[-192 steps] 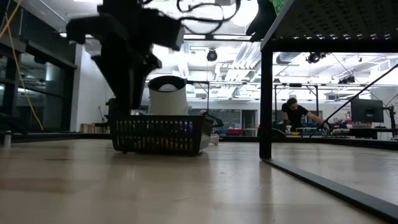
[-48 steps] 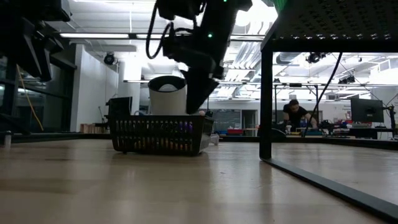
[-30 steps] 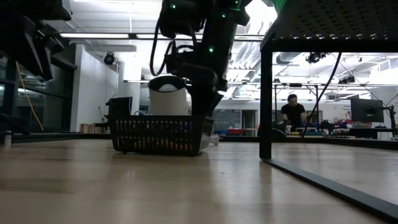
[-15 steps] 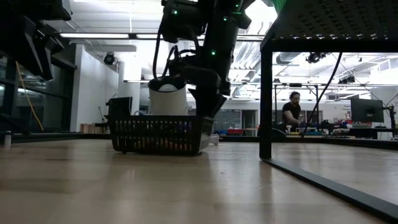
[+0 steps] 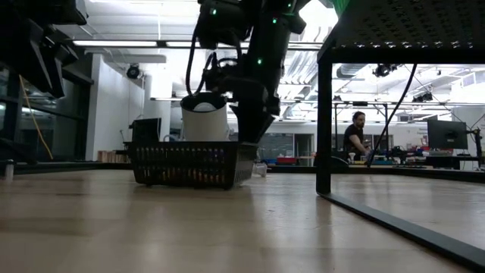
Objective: Pick & Place Office Desk Supplies
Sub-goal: Put the black bin on the shelf
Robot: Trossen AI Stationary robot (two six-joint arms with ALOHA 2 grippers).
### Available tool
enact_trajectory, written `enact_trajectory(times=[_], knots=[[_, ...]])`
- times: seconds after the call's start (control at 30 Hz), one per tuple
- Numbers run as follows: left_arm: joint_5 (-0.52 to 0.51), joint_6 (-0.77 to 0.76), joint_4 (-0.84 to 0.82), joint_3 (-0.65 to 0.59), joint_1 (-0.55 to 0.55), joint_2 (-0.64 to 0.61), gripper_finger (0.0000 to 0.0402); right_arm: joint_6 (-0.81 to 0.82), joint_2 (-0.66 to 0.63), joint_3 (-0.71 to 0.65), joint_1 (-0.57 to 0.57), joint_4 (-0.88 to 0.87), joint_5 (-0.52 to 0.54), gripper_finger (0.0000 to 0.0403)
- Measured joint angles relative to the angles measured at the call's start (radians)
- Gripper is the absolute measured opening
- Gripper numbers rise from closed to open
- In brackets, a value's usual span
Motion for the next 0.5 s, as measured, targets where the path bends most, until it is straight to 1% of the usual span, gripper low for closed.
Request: enact_trajectory(times=[0.23, 0.4, 0.5], knots=[[0.0, 0.0, 0.0, 0.0, 0.0, 0.0, 0.0125, -0.037, -0.071, 0.0, -0.027, -0.001, -0.08, 0.0004], [0.0, 0.0, 0.001, 0.0, 0.0, 0.0, 0.0125, -0.056, -0.169, 0.0, -0.065, -0.001, -0.172, 0.0003], [0.0, 0.0, 0.004, 0.0, 0.0, 0.0, 0.0125, -0.052, -0.216, 0.008, -0.087, -0.005, -0.21, 0.0003]])
